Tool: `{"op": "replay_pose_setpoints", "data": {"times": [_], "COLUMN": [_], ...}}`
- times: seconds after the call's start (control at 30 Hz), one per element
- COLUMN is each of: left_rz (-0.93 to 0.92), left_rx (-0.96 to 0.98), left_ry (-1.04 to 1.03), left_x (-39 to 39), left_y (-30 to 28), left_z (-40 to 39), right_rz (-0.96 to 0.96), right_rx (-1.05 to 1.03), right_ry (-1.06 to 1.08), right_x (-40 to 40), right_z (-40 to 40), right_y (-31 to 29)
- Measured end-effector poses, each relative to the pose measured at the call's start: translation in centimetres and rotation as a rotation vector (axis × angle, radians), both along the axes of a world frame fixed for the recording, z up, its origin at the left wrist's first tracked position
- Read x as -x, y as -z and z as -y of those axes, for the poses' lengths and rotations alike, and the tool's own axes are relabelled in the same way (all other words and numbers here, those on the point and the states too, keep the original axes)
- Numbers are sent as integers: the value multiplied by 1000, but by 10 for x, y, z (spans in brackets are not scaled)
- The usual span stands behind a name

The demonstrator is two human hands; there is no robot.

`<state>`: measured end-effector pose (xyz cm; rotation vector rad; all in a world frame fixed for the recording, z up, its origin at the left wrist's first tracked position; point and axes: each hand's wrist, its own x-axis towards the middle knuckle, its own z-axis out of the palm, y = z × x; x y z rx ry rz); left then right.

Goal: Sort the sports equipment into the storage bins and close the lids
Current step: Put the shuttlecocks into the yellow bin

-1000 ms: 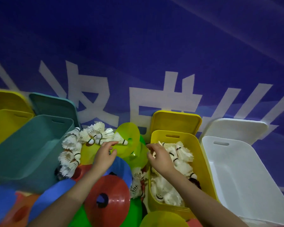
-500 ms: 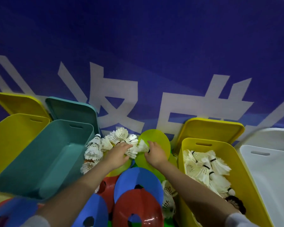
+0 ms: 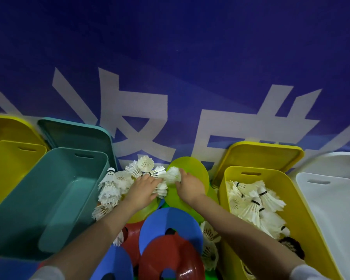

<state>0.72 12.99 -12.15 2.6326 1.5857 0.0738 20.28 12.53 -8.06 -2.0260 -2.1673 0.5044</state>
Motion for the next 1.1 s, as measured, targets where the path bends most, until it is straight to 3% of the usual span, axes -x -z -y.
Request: {"op": "replay_pose_setpoints", "data": {"times": [0.37,0.67,0.9,1.1], "left_rz": [551,817,897,840], "left_rx": [60,56,132,209], "left_ry": [-297,-243,-209,-222], "left_x": [-47,-153,-234,-271], "left_y": [-42,-72,-72,-58], "left_z": [54,124,149,147], "right_rz": [-473,-549,-438,168], "right_rx": [-268,-248,-231,-258], "right_ry": [0,360,347,204], "right_x": [-96,-227,-293,-300], "right_z": [81,145,190,194], "right_y": [-52,-41,-41,-15]}}
